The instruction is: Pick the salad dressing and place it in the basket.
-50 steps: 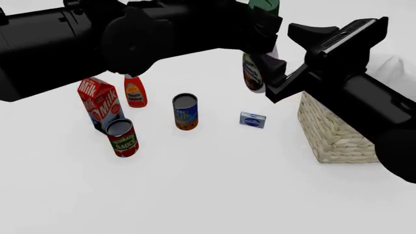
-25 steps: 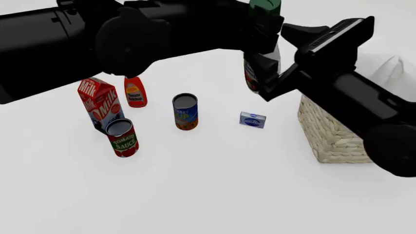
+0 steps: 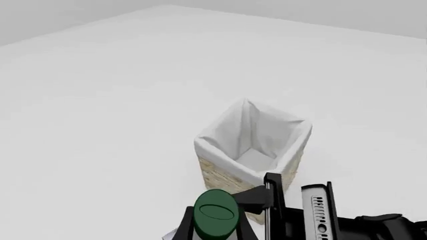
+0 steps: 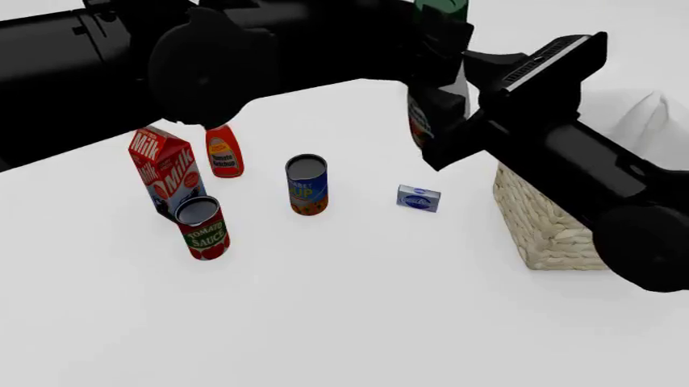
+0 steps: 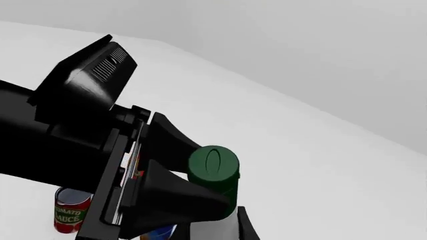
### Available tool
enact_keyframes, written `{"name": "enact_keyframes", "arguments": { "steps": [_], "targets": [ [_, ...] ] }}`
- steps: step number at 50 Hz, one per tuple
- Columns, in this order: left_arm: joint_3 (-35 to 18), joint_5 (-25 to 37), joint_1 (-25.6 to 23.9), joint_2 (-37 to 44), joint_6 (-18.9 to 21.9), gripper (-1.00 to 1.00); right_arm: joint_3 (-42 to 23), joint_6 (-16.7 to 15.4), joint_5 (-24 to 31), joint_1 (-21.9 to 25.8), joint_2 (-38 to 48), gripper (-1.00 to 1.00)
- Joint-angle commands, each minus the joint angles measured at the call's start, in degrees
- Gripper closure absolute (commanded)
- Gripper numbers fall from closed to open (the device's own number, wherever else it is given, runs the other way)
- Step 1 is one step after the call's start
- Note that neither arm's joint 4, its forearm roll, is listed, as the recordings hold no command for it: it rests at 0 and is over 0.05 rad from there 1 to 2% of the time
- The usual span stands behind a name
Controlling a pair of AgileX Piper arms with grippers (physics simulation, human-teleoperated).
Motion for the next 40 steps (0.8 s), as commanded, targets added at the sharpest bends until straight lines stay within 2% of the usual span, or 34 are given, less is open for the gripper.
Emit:
{"name": "enact_keyframes", "arguments": {
  "steps": [1, 9, 11, 12, 13, 29, 40],
  "targets": [
    [-0.39, -0.04, 0.26, -0.64, 0.60, 1.00, 0.27, -0.07, 0.29, 1.20, -1.10, 1.00],
    [-0.64, 0.34, 0.34, -0.89, 0.66, 1.00, 0.47, -0.23, 0.13, 1.50, -1.13, 1.00],
    [-1.38, 1.36, -1.26, -0.28, -0.22, 1.00, 0.48, -0.11, 0.27, 1.57, -1.20, 1.00],
    [-1.74, 1.71, 1.29, -0.22, -0.26, -1.00, 0.52, -0.11, 0.25, 1.57, -1.15, 1.00],
    [-1.98, 1.77, -0.55, -0.16, -0.79, -1.00, 0.58, -0.15, 0.19, 1.57, -1.09, 1.00],
    [-4.13, 4.77, -2.26, -3.76, -1.59, -1.00, 0.97, -0.03, -0.01, 1.40, -0.80, 1.00],
    [-10.51, 10.05, -3.15, -10.06, -2.17, -1.00, 1.20, -0.02, -0.40, 1.51, -0.36, 1.00]
  ]
}}
